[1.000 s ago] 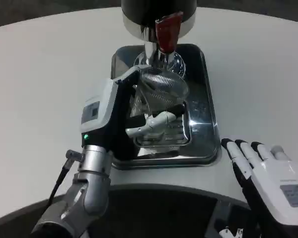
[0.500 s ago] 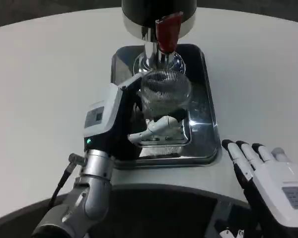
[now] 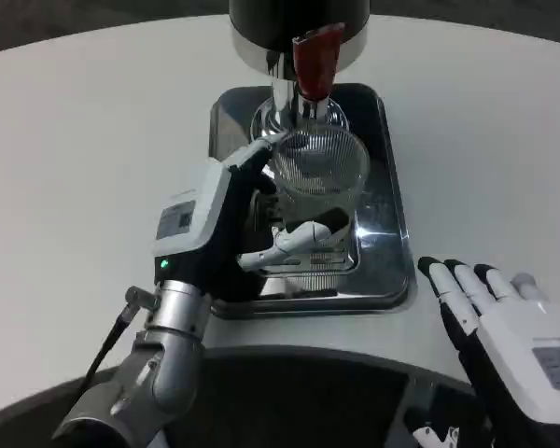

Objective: Grasp the cup under the faucet to collect the drink, then remove the cup.

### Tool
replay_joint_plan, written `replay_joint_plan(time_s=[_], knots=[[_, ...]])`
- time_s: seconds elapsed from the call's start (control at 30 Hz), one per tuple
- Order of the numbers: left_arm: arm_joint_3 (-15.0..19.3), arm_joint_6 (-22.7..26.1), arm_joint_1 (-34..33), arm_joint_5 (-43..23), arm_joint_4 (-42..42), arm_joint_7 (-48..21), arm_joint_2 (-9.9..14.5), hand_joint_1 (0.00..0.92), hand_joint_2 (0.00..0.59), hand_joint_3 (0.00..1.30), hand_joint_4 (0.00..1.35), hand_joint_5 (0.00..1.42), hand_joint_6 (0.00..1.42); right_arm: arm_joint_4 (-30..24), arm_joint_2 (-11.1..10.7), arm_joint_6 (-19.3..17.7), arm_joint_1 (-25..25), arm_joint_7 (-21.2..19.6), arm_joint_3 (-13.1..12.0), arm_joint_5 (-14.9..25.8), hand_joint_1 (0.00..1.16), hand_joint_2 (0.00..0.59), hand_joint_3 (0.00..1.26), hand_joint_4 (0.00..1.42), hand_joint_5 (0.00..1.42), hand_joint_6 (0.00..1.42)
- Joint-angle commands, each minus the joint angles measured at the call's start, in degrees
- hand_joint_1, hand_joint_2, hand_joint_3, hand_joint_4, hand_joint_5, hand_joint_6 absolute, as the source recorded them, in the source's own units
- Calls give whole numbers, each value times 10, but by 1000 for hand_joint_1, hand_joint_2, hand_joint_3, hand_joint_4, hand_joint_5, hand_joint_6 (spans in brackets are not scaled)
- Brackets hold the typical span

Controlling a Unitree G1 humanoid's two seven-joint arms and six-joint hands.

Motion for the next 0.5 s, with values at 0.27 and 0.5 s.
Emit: replay_joint_plan(time_s=[0.27, 0.5], knots=[[16, -15, 42, -14, -20, 0, 39, 186, 48, 346, 342, 566, 884, 16, 0, -4, -6, -8, 3, 4, 778, 300, 0, 0, 0, 0], [47, -28, 92, -34, -94, -8, 74, 176, 40, 350, 342, 565, 882, 25, 0, -3, -17, -8, 7, 2, 778, 300, 0, 0, 0, 0]])
